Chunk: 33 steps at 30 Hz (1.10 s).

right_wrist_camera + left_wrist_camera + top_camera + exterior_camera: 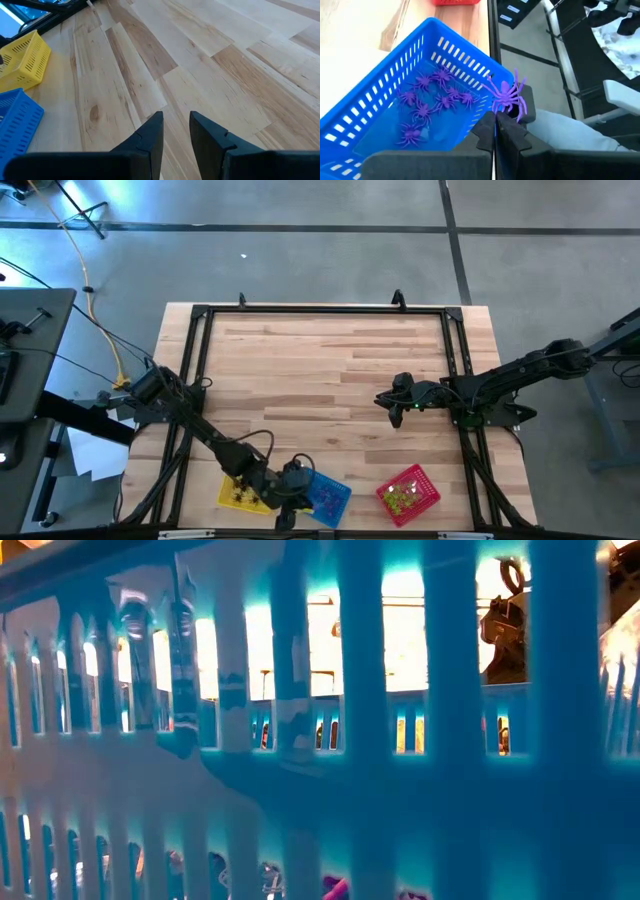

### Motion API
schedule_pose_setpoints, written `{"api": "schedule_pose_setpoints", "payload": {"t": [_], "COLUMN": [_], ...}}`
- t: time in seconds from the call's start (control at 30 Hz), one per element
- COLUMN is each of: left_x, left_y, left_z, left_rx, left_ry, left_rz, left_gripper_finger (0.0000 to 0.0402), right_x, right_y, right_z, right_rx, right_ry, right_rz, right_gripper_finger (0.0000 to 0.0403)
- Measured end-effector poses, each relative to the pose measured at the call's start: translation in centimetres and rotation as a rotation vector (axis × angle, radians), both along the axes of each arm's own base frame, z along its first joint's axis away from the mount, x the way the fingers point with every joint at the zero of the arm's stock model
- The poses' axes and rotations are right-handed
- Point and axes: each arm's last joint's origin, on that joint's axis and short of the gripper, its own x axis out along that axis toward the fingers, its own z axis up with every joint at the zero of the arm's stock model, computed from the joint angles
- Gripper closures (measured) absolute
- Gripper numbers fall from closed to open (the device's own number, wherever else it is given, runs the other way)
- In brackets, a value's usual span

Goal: Sort Halloween decoration
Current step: Put the violet spider toy into the blue bin, then return to Home Position

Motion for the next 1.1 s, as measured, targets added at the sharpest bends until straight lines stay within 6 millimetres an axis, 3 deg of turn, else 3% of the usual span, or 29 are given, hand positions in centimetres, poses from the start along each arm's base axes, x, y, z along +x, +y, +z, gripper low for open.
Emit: {"api": "schedule_pose_setpoints", "payload": {"t": [0.2, 0.53, 0.7, 0.87, 1.1], "left_x": [-0.1, 0.0, 0.0, -1.4, -6.0], "left_y": [0.4, 0.5, 0.6, 1.4, 2.1], "left_z": [-0.3, -0.3, 0.0, 2.9, 6.9], "left_rx": [0.037, 0.055, 0.117, 0.221, 0.491], "left_ry": [0.021, 0.010, -0.033, -0.082, -0.139], "left_rz": [0.058, 0.058, 0.062, 0.096, 0.064], "left_gripper_finger": [0.0378, 0.0284, 0.0280, 0.0286, 0.0286], "right_x": [0.0, 0.0, 0.0, 0.0, 0.0], "right_y": [0.0, 0.0, 0.0, 0.0, 0.0], "right_z": [0.0, 0.0, 0.0, 0.0, 0.0], "right_rx": [0.000, 0.000, 0.000, 0.000, 0.000], "right_ry": [0.000, 0.000, 0.000, 0.000, 0.000], "right_rz": [0.000, 0.000, 0.000, 0.000, 0.000], "right_gripper_finger": [0.0311, 0.0311, 0.0311, 0.0311, 0.0311]}}
